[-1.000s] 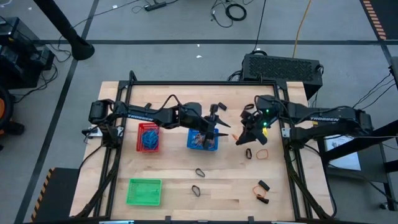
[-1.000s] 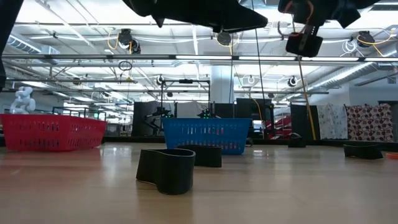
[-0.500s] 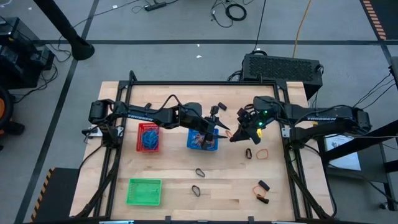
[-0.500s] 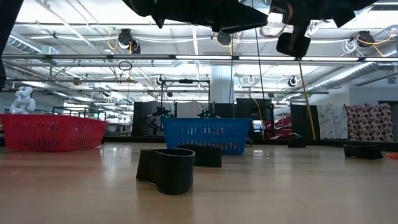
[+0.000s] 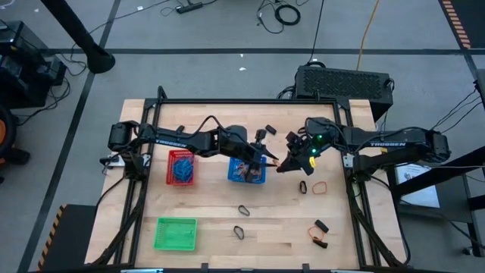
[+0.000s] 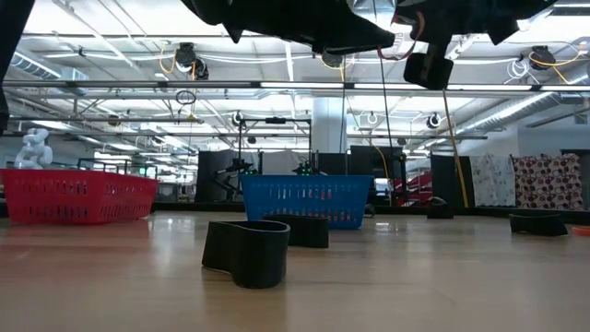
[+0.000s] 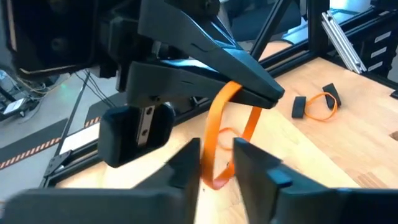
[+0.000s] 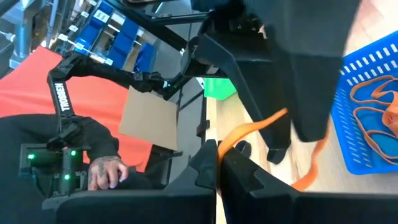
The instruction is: Sort rubber bands into baskets
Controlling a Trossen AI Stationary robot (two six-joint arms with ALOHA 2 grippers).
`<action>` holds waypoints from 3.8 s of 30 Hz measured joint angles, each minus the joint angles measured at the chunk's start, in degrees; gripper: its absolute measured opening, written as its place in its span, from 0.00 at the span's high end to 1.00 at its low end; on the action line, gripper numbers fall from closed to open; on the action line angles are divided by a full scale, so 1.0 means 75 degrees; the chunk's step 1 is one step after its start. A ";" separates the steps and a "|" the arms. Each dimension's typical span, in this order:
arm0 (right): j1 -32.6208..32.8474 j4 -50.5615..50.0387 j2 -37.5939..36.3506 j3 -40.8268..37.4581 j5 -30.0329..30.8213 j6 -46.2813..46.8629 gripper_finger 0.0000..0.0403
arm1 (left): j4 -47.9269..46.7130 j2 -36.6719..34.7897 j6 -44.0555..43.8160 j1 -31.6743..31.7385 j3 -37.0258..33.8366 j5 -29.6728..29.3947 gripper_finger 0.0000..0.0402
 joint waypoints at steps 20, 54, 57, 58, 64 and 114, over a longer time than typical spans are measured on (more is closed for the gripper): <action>-0.0234 -0.1072 -0.0006 0.0000 0.0361 -0.0634 0.81 | -0.0567 0.0000 -0.0017 -0.0023 -0.0003 -0.0769 0.99; 0.2283 -0.6828 -0.0012 -0.1141 0.3573 -0.0536 0.59 | -0.5579 0.0003 -0.2192 0.0006 -0.0003 -0.1631 0.98; 0.2555 -0.6352 -0.0012 -0.1315 0.3946 -0.0688 0.59 | -0.5547 0.0003 -0.2165 0.0050 -0.0003 -0.1631 0.98; 0.2620 -0.6240 -0.0012 -0.1359 0.4087 -0.0755 0.59 | -0.5527 0.0003 -0.2162 0.0078 -0.0003 -0.1633 0.98; 0.2985 -0.6087 -0.0012 -0.1575 0.4135 -0.0801 0.59 | -0.5457 0.0003 -0.2268 0.0212 -0.0003 -0.1788 0.98; 0.4532 -0.4874 -0.0256 -0.1102 0.4503 0.0526 1.00 | -0.1766 0.0003 -0.3383 -0.0271 -0.0003 -0.1453 0.68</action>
